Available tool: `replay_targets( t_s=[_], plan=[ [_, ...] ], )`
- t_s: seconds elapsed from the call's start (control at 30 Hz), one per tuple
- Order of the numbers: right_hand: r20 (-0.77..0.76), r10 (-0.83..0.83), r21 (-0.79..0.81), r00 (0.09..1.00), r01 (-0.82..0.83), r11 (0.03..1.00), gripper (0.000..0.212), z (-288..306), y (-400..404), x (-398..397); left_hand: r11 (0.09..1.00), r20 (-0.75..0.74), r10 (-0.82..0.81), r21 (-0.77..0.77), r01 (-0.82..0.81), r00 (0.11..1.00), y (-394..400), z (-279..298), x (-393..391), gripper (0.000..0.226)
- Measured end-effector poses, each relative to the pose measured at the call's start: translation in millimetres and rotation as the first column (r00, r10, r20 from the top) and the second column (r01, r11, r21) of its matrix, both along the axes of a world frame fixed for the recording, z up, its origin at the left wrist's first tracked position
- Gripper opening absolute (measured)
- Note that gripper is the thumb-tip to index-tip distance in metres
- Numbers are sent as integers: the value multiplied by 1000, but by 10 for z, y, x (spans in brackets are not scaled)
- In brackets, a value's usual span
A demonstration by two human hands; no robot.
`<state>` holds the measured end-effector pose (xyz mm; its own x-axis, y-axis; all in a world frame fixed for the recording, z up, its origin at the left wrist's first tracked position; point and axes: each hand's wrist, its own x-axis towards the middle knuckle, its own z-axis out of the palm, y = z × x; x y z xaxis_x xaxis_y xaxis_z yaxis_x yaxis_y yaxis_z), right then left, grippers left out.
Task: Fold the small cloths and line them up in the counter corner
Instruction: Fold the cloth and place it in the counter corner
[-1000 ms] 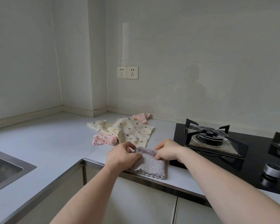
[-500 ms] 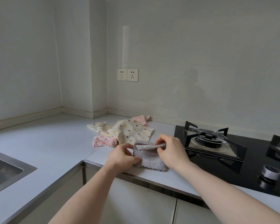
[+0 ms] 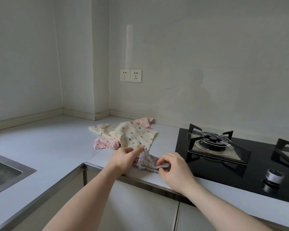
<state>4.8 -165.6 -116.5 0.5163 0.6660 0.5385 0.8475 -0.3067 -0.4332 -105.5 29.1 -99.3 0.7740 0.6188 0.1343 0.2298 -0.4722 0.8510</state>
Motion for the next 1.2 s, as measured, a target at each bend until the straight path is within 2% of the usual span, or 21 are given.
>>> replay_targets(
  t_s=[0.1,0.27,0.4,0.43,0.53,0.6,0.83,0.97,1.03,1.13,1.2],
  plan=[
    [-28,-8,-16,1000,7,1000,11,1,10,-22,1000,-22,-6,-3,6,1000,9,-4,9,81],
    [-54,-22,-30,998,21,999,20,6,-9,-55,998,-75,33,62,-29,997,-7,-14,23,55],
    [-23,-46,19,999,47,999,13,19,-33,-57,995,-122,33,97,-21,992,10,-18,27,47],
    [-25,-66,24,998,67,997,14,22,-35,-48,994,-128,35,107,-22,991,11,-19,29,46],
    [-64,-157,-9,985,157,988,37,30,-26,-23,990,-143,46,138,-26,989,1,-38,45,42],
    [-28,-197,-63,980,195,979,40,31,-8,-17,987,-144,62,154,-39,988,-12,-48,53,42],
    [54,-270,-200,961,276,940,37,30,-7,-30,982,-106,77,180,-57,991,-52,-35,42,46],
    [38,-241,-229,970,243,943,27,24,-15,-23,962,-115,97,266,-64,989,-82,-62,35,43],
    [16,-216,-220,976,214,952,20,36,-26,-12,980,-106,77,190,-56,991,-47,-48,26,32],
    [1,-158,-213,987,155,965,13,61,-26,-41,1000,-34,-1,-14,0,999,10,-32,-47,27],
    [-5,-138,-216,990,133,967,13,59,-31,-53,998,9,-39,-49,40,999,16,-39,-72,22]
  ],
)
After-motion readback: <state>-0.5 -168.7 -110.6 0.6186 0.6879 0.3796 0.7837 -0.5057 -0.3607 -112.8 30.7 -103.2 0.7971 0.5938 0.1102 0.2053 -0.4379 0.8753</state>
